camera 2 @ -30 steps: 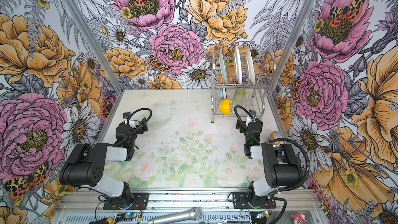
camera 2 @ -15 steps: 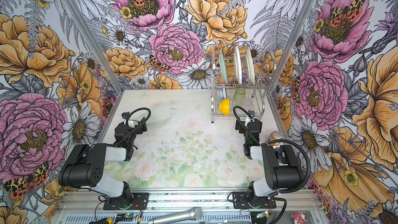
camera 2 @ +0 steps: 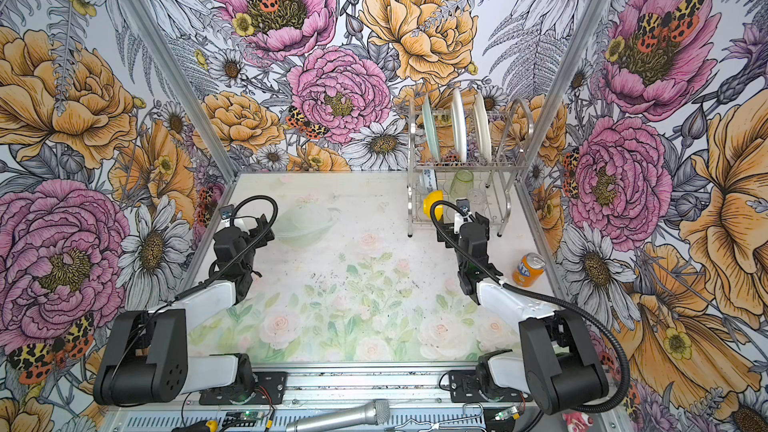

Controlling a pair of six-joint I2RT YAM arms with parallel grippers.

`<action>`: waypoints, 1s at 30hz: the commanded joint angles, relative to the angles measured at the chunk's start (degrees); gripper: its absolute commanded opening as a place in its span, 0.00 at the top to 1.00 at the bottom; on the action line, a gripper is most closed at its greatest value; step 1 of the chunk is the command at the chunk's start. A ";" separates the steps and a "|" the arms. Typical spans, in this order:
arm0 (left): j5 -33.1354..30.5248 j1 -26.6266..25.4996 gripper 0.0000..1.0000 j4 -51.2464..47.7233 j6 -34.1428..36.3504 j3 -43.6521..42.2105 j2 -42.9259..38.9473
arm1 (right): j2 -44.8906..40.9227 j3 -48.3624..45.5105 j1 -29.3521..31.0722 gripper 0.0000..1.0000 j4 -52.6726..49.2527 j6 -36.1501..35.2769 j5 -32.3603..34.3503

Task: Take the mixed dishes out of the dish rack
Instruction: 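Move the right gripper forward toward the dish rack beside the yellow bowl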

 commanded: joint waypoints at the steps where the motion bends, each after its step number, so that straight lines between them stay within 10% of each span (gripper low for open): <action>1: -2.88 -0.92 0.01 -3.82 -2.24 1.97 -1.97 | -1.65 3.43 1.09 0.02 -7.26 5.33 -6.54; 30: -8.05 -8.73 0.01 -10.90 -3.73 3.18 -3.64 | 22.37 21.13 9.33 0.39 -8.62 16.18 -13.26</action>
